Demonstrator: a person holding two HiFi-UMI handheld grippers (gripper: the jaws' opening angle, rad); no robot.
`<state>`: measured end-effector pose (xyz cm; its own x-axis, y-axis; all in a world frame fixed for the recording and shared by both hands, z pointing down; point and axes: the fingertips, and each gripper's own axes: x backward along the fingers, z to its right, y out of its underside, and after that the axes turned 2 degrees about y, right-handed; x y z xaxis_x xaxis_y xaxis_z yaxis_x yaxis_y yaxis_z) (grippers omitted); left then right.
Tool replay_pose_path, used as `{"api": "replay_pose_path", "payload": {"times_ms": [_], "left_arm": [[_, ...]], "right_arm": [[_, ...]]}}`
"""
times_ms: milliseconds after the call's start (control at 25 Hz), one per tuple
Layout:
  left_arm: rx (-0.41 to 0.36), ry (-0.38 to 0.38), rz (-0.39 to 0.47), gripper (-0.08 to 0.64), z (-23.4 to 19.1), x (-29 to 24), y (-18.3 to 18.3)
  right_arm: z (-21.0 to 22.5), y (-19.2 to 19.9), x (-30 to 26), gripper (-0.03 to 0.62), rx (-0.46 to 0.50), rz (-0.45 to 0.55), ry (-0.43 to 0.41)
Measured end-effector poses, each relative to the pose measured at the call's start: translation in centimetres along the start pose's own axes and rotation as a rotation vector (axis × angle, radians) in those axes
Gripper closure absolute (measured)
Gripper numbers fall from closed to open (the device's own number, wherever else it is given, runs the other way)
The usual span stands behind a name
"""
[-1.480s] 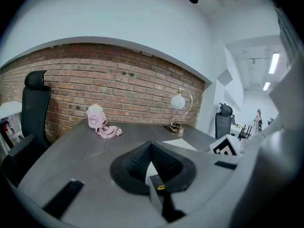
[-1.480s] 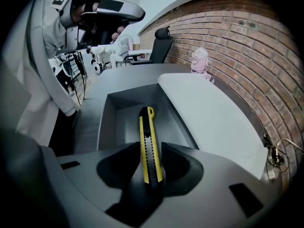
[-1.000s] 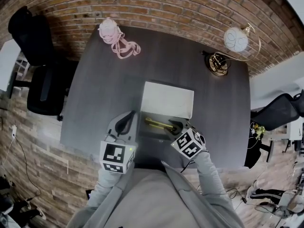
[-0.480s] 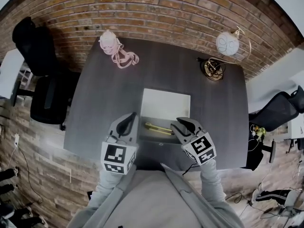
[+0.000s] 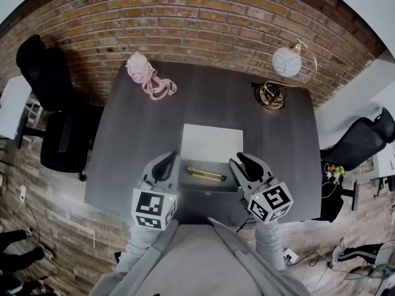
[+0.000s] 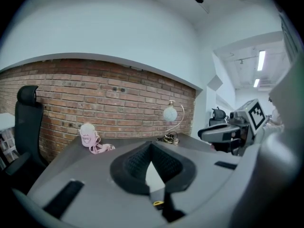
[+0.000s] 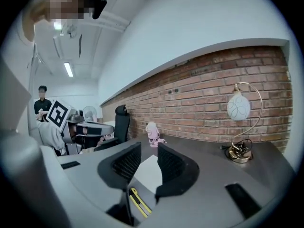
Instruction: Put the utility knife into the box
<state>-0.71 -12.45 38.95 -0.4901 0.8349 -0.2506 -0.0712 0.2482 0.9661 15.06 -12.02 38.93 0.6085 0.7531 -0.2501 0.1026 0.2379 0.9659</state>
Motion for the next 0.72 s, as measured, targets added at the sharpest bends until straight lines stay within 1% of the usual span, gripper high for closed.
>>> {"api": "replay_pose_path", "payload": {"times_ms": [200,320,520,720], "left_arm": [[0.001,0.012,0.008,0.541,0.0,-0.4,-0.4],[0.007,0.019,0.010,0.541,-0.1,-0.6,-0.5],[0.011,0.029,0.003,0.541,-0.1,-1.2,-0.4],[0.015,0.034,-0.007,0.541,-0.2,-1.7,0.0]], "right_arm": [[0.2,-2.6,1.2,0.494,-0.023,0.107,0.060],[0.7,-3.4,1.8,0.528,-0.034,0.147,0.103],[1.5,-3.7,2.5,0.555,-0.040,0.180,0.157],[1.8,-3.3,3.1,0.574,-0.042,0.186,0.193]]}}
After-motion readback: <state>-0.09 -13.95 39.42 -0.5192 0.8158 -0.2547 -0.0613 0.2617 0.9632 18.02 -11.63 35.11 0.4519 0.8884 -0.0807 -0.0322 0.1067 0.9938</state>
